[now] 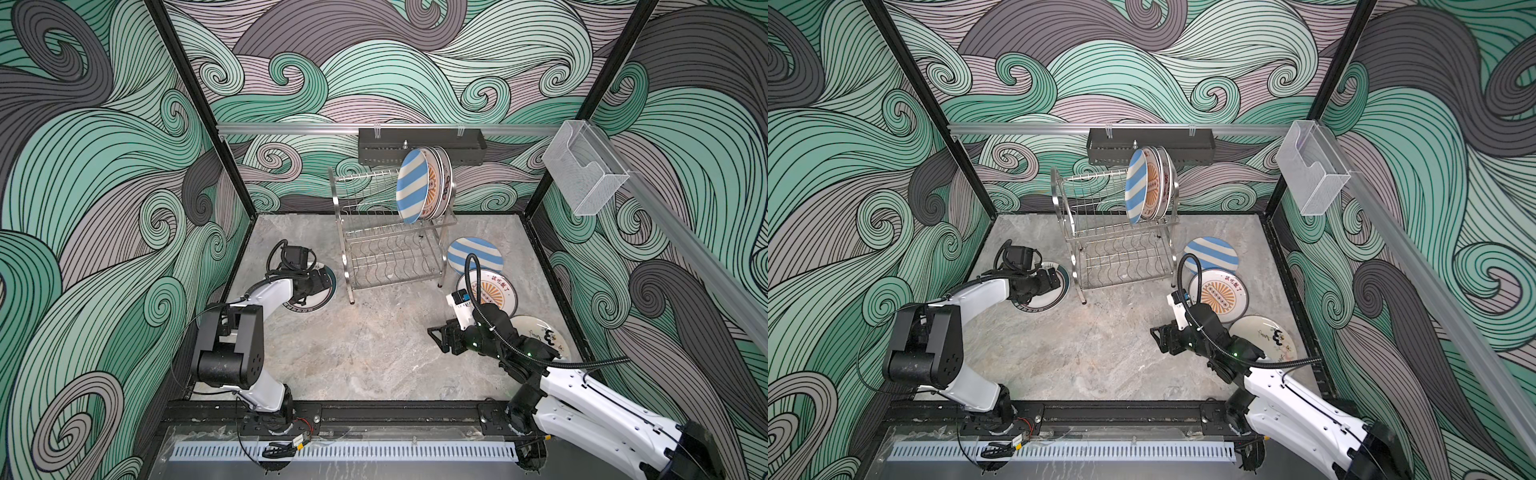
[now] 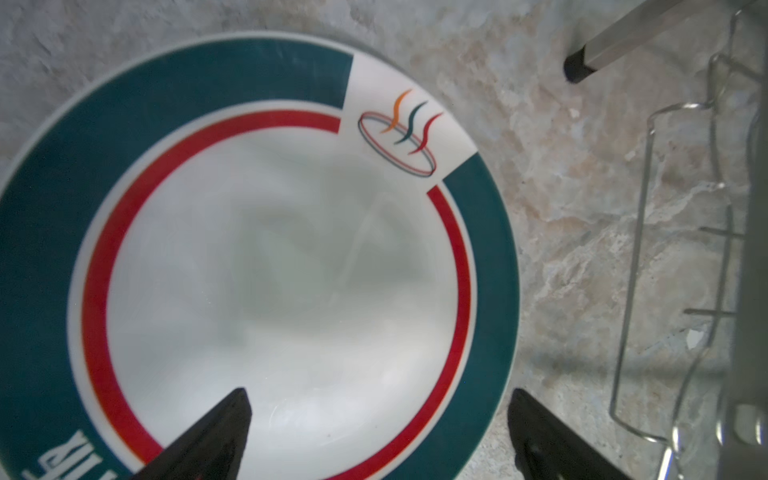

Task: Load the plates into the dish rack
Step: 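Move the left gripper over the green-rimmed white plate's edge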

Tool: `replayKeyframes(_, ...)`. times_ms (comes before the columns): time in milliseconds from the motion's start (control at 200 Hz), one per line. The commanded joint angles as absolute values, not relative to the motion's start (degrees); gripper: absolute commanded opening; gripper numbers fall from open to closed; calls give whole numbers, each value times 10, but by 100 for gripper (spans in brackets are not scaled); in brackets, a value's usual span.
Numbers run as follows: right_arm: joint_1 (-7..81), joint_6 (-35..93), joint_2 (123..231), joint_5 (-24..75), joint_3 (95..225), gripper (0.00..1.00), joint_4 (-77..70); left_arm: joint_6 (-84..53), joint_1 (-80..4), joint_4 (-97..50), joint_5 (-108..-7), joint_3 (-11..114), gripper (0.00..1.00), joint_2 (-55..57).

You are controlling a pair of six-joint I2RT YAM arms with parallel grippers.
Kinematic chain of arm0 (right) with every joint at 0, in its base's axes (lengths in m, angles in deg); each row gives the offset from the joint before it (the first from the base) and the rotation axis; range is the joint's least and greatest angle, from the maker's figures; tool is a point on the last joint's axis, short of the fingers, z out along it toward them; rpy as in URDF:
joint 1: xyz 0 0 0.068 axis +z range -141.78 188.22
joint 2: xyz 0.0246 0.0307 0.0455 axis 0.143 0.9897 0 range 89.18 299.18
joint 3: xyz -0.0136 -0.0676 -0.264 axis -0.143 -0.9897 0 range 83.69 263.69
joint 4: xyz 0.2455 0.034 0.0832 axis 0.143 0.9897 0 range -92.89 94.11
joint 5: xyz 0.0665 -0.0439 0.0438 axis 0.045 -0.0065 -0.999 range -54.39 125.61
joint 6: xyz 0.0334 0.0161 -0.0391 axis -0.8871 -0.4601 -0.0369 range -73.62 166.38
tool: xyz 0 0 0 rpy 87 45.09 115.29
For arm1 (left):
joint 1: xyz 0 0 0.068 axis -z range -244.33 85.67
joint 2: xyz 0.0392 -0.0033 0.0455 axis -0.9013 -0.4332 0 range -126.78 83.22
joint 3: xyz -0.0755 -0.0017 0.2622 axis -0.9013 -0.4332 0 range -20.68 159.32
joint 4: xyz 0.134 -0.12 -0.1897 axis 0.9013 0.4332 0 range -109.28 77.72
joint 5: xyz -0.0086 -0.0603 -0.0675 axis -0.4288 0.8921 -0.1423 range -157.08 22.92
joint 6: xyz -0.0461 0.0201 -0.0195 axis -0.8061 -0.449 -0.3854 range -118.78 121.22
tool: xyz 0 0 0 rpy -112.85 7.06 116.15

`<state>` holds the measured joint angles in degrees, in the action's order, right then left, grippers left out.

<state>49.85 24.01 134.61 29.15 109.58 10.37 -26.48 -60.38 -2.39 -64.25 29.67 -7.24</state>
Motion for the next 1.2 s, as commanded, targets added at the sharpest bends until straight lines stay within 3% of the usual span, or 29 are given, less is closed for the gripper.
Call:
replayKeyframes(0,501,232,1341,287,1088,77,92,-274,-600,-26,-626,289,99,-82)
replayKeyframes(470,500,227,1348,283,1078,80,75,-280,-600,-10,-610,245,99,-71)
replayKeyframes(1196,500,229,1395,266,1087,80,45,-319,-590,47,-505,161,99,4)
